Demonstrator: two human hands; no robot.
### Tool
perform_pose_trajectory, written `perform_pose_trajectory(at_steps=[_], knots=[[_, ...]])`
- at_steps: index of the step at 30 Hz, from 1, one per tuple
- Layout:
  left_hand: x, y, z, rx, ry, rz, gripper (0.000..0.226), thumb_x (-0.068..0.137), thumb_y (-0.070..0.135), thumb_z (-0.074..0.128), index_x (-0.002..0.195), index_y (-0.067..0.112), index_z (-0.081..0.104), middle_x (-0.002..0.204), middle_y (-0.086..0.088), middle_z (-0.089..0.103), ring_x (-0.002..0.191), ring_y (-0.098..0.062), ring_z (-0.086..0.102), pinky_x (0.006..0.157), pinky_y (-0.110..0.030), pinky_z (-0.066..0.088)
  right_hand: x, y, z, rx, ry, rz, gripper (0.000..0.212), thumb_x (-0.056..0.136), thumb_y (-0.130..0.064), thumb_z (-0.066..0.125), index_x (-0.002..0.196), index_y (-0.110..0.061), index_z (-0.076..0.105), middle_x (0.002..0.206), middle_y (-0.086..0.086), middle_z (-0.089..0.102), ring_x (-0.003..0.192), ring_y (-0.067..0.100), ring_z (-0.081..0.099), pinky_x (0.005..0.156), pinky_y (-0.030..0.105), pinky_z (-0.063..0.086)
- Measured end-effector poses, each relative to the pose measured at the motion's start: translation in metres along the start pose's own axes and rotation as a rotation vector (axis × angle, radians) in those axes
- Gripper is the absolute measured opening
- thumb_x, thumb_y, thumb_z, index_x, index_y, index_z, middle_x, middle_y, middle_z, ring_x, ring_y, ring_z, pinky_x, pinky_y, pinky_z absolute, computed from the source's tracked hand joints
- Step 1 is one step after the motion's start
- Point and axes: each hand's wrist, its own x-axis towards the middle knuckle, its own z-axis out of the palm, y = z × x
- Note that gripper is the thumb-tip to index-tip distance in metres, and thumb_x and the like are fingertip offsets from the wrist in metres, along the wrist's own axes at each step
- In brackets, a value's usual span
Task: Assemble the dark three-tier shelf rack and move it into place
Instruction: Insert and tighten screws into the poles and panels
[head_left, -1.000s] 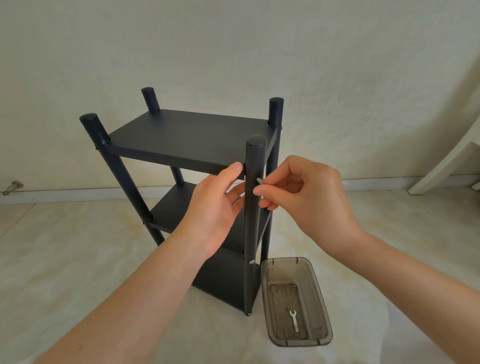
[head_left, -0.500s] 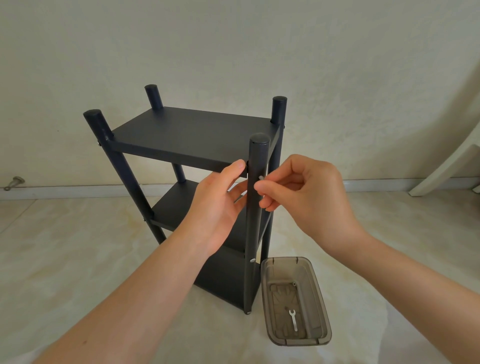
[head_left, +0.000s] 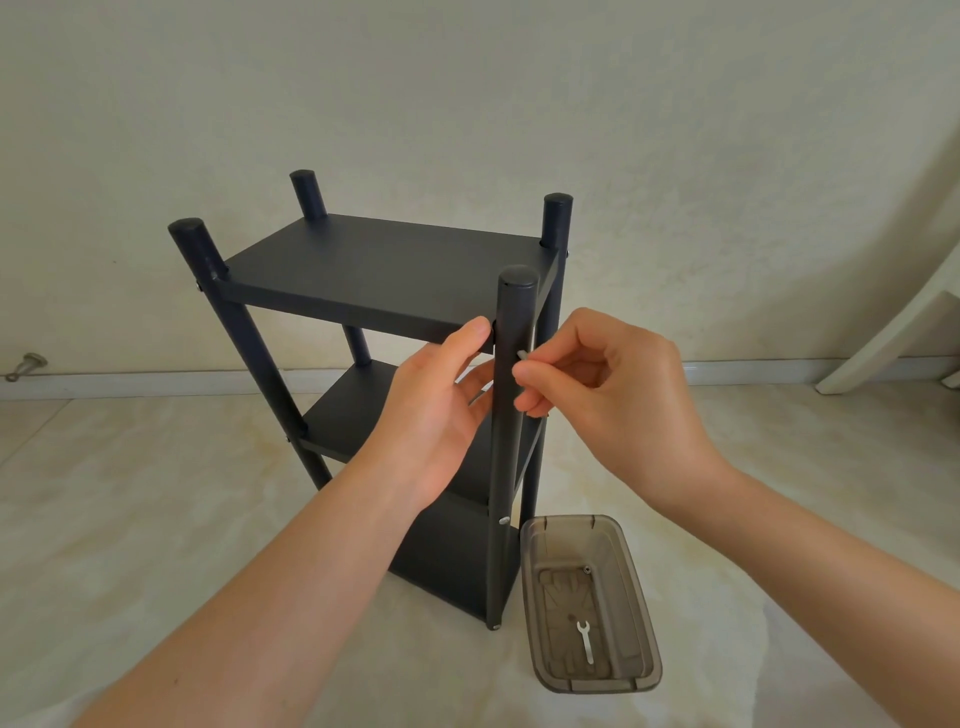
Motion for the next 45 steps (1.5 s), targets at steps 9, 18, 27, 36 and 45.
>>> perform_pose_trajectory(at_steps=[9, 18, 27, 36, 45], knots=[[-0.001, 0.0, 0.001, -0.008, -0.002, 0.004, 0.065, 0.075, 0.043, 0.067, 0.129, 0.007, 0.06, 0.116, -0.007, 0.074, 0.106, -0.02, 0.072, 0.092, -0.034, 0.055, -0.003, -0.003, 0.007, -0.203, 0.078, -0.109, 0.013, 0.086, -0.019, 0.074, 0.08, -0.021, 0.063, 0.067, -0.013, 0.067, 0.066, 0.0, 0.068, 0.067, 0.007, 0.051], [0.002, -0.002, -0.002, 0.021, -0.03, 0.009, 0.021, 0.1, 0.03, 0.058, 0.11, 0.014, 0.067, 0.108, -0.004, 0.076, 0.102, -0.018, 0.073, 0.084, -0.03, 0.057, -0.002, 0.002, 0.006, -0.122, 0.073, -0.06, 0.01, 0.087, -0.018, 0.073, 0.083, -0.015, 0.064, 0.066, -0.008, 0.069, 0.066, 0.001, 0.069, 0.065, 0.009, 0.052], [0.0, -0.002, 0.0, 0.036, -0.023, 0.009, 0.032, 0.101, 0.03, 0.057, 0.122, 0.006, 0.066, 0.122, -0.012, 0.071, 0.111, -0.022, 0.069, 0.099, -0.038, 0.054, 0.013, 0.002, 0.002, 0.141, 0.005, 0.12, 0.017, 0.084, -0.014, 0.076, 0.08, -0.007, 0.062, 0.064, 0.003, 0.072, 0.053, 0.017, 0.069, 0.052, 0.021, 0.054], [0.0, -0.002, -0.001, 0.033, -0.083, 0.023, 0.027, 0.102, 0.03, 0.055, 0.093, 0.021, 0.079, 0.108, -0.005, 0.075, 0.101, -0.016, 0.072, 0.086, -0.032, 0.058, 0.018, 0.007, -0.014, 0.136, -0.109, 0.156, 0.007, 0.088, -0.009, 0.072, 0.084, -0.007, 0.066, 0.072, 0.003, 0.075, 0.062, 0.02, 0.072, 0.059, 0.024, 0.056], [-0.001, 0.001, 0.004, 0.128, 0.015, 0.034, 0.022, 0.101, 0.036, 0.056, 0.113, 0.022, 0.067, 0.112, 0.004, 0.075, 0.107, -0.011, 0.071, 0.097, -0.032, 0.052, 0.029, 0.017, -0.015, 0.111, -0.229, 0.199, 0.045, 0.089, -0.023, 0.072, 0.124, -0.047, 0.056, 0.119, -0.008, 0.067, 0.109, 0.01, 0.065, 0.085, 0.028, 0.058]])
